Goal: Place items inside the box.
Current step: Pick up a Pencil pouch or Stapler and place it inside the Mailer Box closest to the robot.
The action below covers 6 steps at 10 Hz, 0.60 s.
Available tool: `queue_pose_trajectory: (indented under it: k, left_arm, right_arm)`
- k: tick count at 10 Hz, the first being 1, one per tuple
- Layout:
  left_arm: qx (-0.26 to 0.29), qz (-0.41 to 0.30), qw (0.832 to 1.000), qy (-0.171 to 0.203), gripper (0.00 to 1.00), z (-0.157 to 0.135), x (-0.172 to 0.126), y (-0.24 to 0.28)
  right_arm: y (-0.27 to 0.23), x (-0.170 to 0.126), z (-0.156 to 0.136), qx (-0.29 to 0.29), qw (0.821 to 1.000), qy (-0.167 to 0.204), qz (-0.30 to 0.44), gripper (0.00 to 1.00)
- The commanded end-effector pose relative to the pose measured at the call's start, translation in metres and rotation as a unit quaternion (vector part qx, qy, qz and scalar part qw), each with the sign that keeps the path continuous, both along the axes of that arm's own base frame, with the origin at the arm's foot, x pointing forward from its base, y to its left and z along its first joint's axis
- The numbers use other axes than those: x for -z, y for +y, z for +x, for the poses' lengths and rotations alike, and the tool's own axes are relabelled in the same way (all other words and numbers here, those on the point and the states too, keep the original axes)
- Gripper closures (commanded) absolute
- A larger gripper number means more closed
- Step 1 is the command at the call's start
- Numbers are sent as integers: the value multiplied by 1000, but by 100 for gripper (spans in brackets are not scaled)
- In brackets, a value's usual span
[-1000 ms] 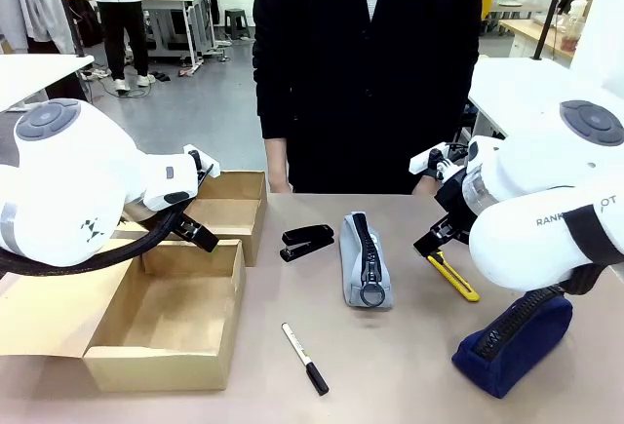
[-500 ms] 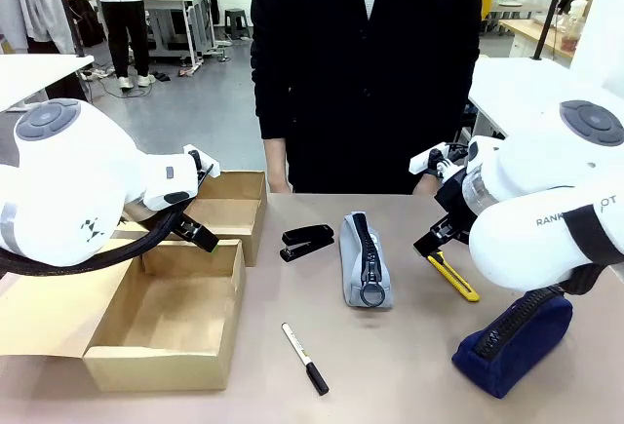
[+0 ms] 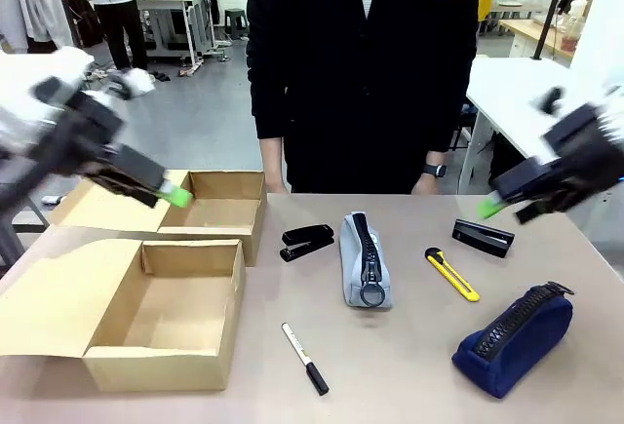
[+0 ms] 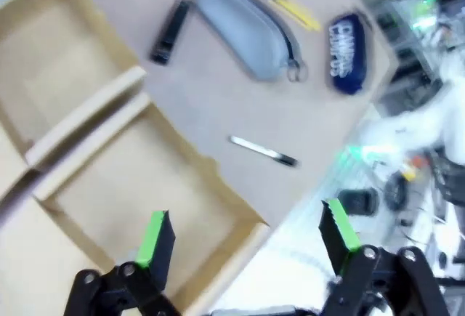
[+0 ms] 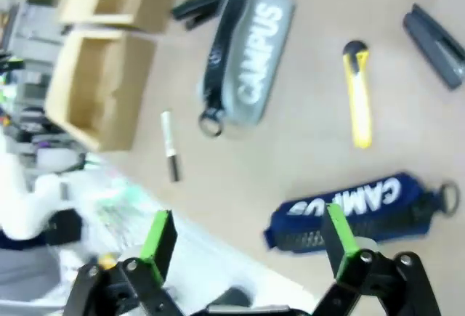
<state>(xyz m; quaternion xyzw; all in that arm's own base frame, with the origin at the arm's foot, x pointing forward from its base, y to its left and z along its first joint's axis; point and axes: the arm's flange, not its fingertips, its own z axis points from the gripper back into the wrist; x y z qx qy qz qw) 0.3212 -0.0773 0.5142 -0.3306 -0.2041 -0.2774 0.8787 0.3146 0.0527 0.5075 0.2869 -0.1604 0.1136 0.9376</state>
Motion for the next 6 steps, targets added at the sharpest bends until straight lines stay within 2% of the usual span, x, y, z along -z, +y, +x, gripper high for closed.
queue_pose_trajectory:
  k: [1,2,3,4,5,6]
  left_arm:
    - [-13,-117,989,90,0,12,13,95]
    - [-67,-200,972,100,0,9,21,152]
    - [-120,-276,948,105,0,2,33,201]
    - [-194,-403,889,97,0,-15,59,263]
    - [-233,-476,843,88,0,-30,79,287]
    - [-273,-525,802,76,0,-45,98,282]
  right_arm:
    - [-91,-1,-44,121,983,-4,140,0]
    - [-142,9,-70,157,964,-37,209,0]
    - [-185,22,-91,205,940,-70,265,0]
    - [-238,45,-118,286,901,-93,314,0]
    - [-262,64,-131,323,886,-106,316,0]
    - [-281,86,-140,355,871,-93,328,0]
